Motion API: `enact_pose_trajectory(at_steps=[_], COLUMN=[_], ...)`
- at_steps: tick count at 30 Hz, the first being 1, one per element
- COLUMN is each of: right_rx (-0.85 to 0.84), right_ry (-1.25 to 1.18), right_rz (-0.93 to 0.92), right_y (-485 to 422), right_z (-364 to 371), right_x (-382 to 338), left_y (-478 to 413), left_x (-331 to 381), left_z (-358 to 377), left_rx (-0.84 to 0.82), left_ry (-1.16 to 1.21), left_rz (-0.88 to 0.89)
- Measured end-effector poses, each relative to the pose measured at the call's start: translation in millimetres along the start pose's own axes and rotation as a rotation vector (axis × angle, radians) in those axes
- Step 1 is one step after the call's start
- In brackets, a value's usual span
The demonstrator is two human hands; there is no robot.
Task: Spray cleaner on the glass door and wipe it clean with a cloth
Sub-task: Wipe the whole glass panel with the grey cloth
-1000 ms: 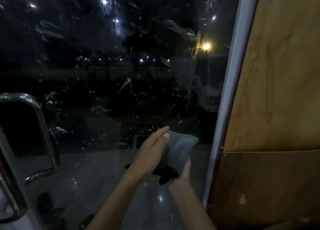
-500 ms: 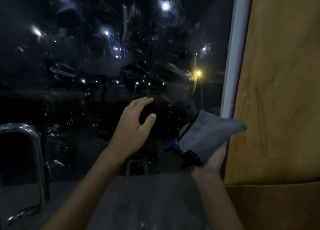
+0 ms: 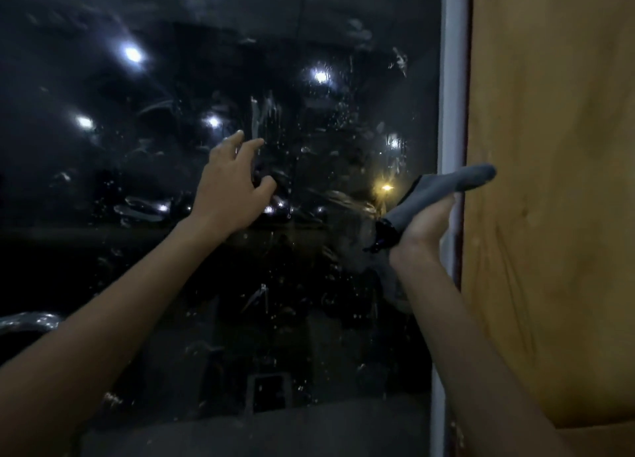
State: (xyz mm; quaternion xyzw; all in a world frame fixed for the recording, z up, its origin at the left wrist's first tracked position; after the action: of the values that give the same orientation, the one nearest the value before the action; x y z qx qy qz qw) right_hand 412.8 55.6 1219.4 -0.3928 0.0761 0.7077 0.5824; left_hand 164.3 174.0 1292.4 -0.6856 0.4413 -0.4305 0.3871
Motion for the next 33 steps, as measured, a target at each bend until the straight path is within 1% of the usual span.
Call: enact_pose_trajectory(at_steps=[1, 2, 8, 11, 14, 16, 17, 19, 21, 23, 27, 31, 33], right_rx=[-0.028, -0.020, 0.003, 0.035, 0.072, 0.054, 0.040, 0.031, 0.058, 0.104, 0.141, 0.122, 0.093], right_ry=[-0.004, 0.050, 0.147, 0.264, 0.461, 0.609, 0.708, 0.988, 1.280, 1.415, 1.463, 1.517, 1.516], right_rz=[0.002, -0.036, -0.216, -0.267, -0.391, -0.460, -0.472, -0.521, -0.623, -0.738, -0.899, -0.923, -0.970], right_y=[-9, -12, -46, -61, -72, -82, -89, -96, -98, -98, -92, -86, -77], right_z=[5, 11, 54, 75, 104, 127, 138, 156, 168, 176, 193, 228, 256], right_x=[-1, -11, -55, -74, -87, -87, -83, -66, -48, -37, -42, -48, -47], left_y=[-7, -14, -53, -76, -98, -111, -116, -127, -135, -145, -160, -172, -177], left_x=[0, 1, -3, -8, -13, -16, -17, -21, -26, -33, -44, -53, -56], left_z=[-2, -3, -10, -10, -12, -10, -10, -8, -8, -10, -25, -39, -46], left_rx=[0.003, 0.003, 0.018, 0.043, 0.091, 0.113, 0.120, 0.128, 0.135, 0.139, 0.179, 0.209, 0.226], left_ry=[-0.020, -0.036, -0.123, -0.165, -0.191, -0.212, -0.222, -0.242, -0.263, -0.284, -0.299, -0.322, -0.323], left_rz=[0.006, 0.012, 0.028, 0.049, 0.063, 0.078, 0.090, 0.115, 0.140, 0.166, 0.172, 0.181, 0.189])
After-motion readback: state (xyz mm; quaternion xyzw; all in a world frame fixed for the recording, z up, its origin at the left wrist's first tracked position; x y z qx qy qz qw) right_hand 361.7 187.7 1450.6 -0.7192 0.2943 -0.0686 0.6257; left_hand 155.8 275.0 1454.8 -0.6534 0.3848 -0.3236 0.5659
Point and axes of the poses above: each hand's wrist, its own y-axis away from the middle knuckle, its own z-axis out of the palm, x = y × z, the point moved 8 cm from there along -y, towards the middle knuckle, and after that the axes turned 11 degrees about y, right-handed, at the moved point
